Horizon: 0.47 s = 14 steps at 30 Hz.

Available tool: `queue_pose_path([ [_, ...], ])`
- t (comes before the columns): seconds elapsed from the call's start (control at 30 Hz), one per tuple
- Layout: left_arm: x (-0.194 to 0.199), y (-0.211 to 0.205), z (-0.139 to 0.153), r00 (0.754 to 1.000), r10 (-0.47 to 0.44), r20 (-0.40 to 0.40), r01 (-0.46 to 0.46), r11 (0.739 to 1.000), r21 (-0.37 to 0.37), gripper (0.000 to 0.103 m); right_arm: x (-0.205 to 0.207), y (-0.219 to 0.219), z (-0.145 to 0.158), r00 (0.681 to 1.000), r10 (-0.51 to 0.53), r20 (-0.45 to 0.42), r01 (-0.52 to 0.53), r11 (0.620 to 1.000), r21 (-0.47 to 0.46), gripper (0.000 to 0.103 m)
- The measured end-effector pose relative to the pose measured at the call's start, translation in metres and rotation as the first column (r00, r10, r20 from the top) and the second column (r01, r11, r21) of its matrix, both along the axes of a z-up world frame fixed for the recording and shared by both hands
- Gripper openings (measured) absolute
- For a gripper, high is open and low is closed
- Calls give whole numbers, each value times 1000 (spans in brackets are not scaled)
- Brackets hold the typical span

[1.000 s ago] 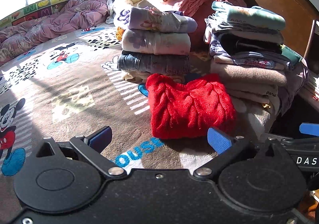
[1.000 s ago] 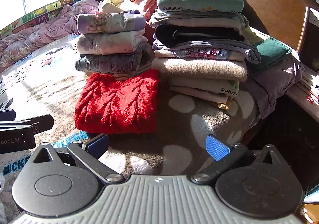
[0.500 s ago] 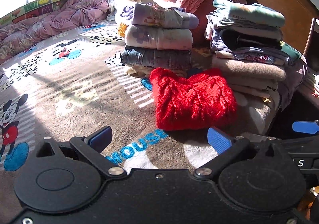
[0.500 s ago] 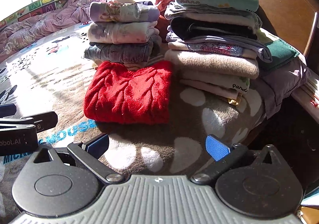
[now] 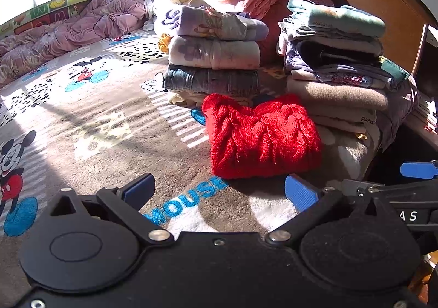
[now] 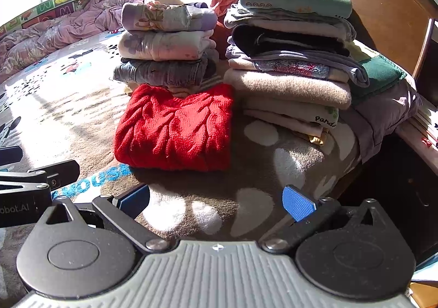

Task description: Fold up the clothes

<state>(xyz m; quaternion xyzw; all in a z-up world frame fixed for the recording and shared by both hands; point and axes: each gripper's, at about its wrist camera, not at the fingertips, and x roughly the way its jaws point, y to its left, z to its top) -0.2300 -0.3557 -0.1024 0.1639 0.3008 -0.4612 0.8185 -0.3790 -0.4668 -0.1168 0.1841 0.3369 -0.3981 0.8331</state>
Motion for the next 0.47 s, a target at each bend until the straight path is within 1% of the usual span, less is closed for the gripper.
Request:
queue_pose_path([
  [0.47,-3,3,1,1000,2,8,-2,1000,-4,103,-2,2,1,1000,4,5,-4,1000,4,102],
])
